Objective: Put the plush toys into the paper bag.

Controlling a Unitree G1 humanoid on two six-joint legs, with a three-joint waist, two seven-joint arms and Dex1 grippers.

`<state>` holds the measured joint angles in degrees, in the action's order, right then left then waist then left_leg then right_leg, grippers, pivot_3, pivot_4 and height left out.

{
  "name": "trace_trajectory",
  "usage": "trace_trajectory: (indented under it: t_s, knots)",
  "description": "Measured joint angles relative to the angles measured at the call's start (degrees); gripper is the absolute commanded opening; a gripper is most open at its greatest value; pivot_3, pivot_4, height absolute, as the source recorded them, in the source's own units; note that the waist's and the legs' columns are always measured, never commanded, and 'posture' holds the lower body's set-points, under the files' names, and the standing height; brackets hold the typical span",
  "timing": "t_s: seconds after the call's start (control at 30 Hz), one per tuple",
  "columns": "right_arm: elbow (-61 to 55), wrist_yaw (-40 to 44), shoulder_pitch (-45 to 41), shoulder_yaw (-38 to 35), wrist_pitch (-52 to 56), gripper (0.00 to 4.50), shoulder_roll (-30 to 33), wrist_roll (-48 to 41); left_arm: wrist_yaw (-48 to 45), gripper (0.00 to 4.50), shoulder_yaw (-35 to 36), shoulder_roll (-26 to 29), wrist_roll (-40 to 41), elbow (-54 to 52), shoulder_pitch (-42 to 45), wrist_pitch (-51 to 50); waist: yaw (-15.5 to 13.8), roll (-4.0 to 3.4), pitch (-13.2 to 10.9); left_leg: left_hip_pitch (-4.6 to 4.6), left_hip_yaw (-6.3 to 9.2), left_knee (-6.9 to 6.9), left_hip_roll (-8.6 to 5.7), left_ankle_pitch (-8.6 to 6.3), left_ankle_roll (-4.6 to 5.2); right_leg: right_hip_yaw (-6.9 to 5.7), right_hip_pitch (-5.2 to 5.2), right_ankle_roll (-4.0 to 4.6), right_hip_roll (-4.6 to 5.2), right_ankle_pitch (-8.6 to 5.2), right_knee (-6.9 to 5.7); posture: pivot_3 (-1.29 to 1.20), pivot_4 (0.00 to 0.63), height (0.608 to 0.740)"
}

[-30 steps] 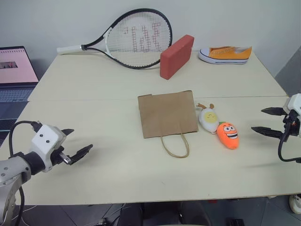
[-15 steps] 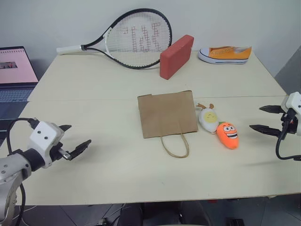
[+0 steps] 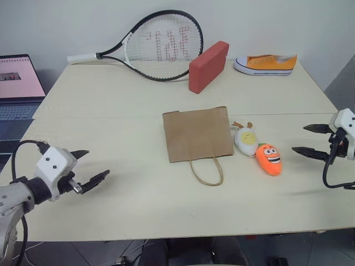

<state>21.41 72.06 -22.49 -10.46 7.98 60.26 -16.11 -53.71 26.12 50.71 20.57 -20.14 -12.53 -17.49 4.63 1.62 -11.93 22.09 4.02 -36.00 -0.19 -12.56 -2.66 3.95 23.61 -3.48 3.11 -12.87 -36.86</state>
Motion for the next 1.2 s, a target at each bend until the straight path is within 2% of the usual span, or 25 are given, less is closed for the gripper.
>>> trace_trajectory:
  t_s: [0.2,0.43,0.67,0.9,1.2]
  knots:
    - [-16.04,-0.04,8.43,-4.13,7.15,4.5,0.49,-5.45,-2.01,4.48,-12.23,0.57,0.22,-4.48,10.49,-1.02,-1.06,-0.01,0.01,0.03,0.09,-0.01,-0.03,0.0,0.0,-0.02,-0.03,-0.19,-0.02,0.11,-0.02,0.0,0.15,0.74]
    - [-43.02,-4.15,19.01,-12.25,21.45,4.5,1.06,-14.82,-2.16,4.48,-31.18,-6.55,-5.02,-2.89,24.62,-0.06,-1.85,0.01,0.02,0.07,0.11,-0.07,-0.03,0.0,0.0,-0.02,-0.06,-0.35,-0.04,0.2,0.02,0.0,0.15,0.74]
    - [-58.14,-12.34,26.74,-15.22,32.96,4.5,-0.98,-21.12,-3.74,4.48,-44.11,-15.4,-11.87,5.93,32.33,6.03,-2.7,0.08,0.03,0.23,0.12,-0.18,-0.06,0.0,0.0,-0.02,-0.07,-0.34,-0.04,0.2,0.14,0.0,0.15,0.74]
    - [-63.28,-15.24,30.28,-16.52,36.93,4.5,-2.0,-24.55,-3.84,4.48,-49.47,-20.41,-17.64,13.48,35.04,14.05,-2.84,0.09,0.03,0.3,0.19,-0.19,-0.06,0.0,0.0,-0.05,-0.06,-0.35,-0.04,0.2,0.15,0.0,0.15,0.74]
    - [-65.2,-16.58,32.71,-17.96,37.86,4.5,-2.08,-25.95,-1.9,4.48,-50.65,-26.03,-21.57,21.06,37.1,19.93,-2.92,0.1,0.04,0.36,0.24,-0.22,-0.1,0.0,0.0,-0.06,-0.07,-0.47,-0.04,0.27,0.16,0.0,0.15,0.74]
